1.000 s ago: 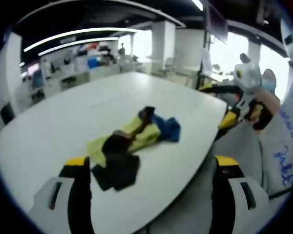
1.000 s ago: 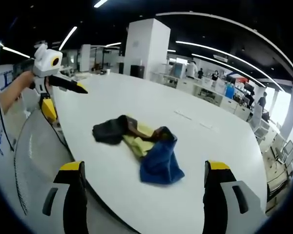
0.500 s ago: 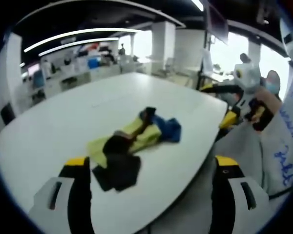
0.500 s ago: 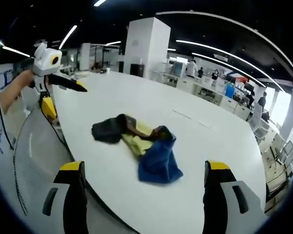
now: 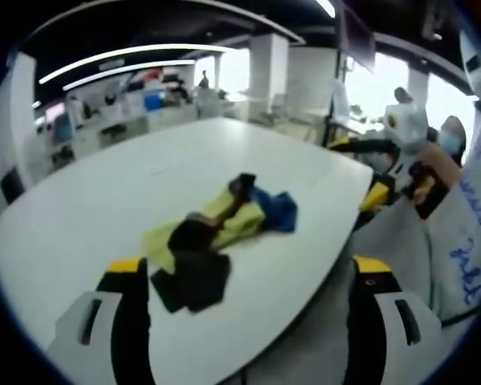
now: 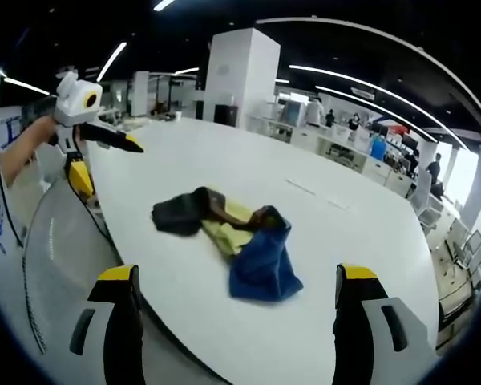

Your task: Fold the garment on the visible template until the final outline fits inside the template.

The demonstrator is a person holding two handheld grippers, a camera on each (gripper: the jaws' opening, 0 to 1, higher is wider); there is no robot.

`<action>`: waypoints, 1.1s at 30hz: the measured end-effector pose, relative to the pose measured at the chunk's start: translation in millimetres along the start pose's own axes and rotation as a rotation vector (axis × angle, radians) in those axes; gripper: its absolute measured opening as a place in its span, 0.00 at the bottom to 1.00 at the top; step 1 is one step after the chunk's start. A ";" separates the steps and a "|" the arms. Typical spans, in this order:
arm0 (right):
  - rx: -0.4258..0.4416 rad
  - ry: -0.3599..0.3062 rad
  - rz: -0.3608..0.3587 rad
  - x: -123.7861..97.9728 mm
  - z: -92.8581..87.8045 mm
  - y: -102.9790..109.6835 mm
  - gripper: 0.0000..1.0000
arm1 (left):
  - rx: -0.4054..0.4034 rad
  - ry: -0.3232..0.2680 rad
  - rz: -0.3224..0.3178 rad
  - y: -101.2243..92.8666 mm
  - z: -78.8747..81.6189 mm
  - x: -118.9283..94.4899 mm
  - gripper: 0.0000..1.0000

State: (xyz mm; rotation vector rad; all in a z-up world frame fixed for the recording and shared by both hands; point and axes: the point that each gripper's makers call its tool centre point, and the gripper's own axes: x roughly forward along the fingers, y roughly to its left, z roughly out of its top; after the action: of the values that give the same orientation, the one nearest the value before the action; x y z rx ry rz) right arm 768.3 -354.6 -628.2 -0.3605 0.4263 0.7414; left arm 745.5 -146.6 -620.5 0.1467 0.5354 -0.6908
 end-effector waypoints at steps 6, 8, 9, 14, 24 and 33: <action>0.004 0.005 0.005 0.6 -2.0 1.6 1.00 | -0.001 0.000 -0.003 -0.9 0.1 0.6 1.00; 0.005 0.004 0.006 0.8 -2.0 1.8 1.00 | -0.003 0.000 -0.004 -1.0 -0.3 0.7 1.00; 0.007 0.004 0.007 1.2 -2.4 1.8 1.00 | -0.004 0.002 -0.005 -1.0 -0.9 0.8 1.00; 0.010 -0.007 0.005 1.6 -0.7 0.4 1.00 | -0.007 -0.004 -0.003 -0.9 0.1 1.0 1.00; -0.010 -0.016 0.017 1.9 3.0 -0.1 1.00 | -0.004 -0.029 0.014 -1.4 4.0 -1.4 1.00; -0.030 -0.020 0.039 8.5 7.0 -0.5 1.00 | 0.016 -0.027 0.014 -5.2 4.9 0.1 1.00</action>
State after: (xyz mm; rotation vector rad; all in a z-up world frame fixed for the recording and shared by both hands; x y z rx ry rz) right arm 775.9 -347.0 -626.3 -0.3738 0.4049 0.7895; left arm 744.3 -152.2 -616.1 0.1562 0.5027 -0.6825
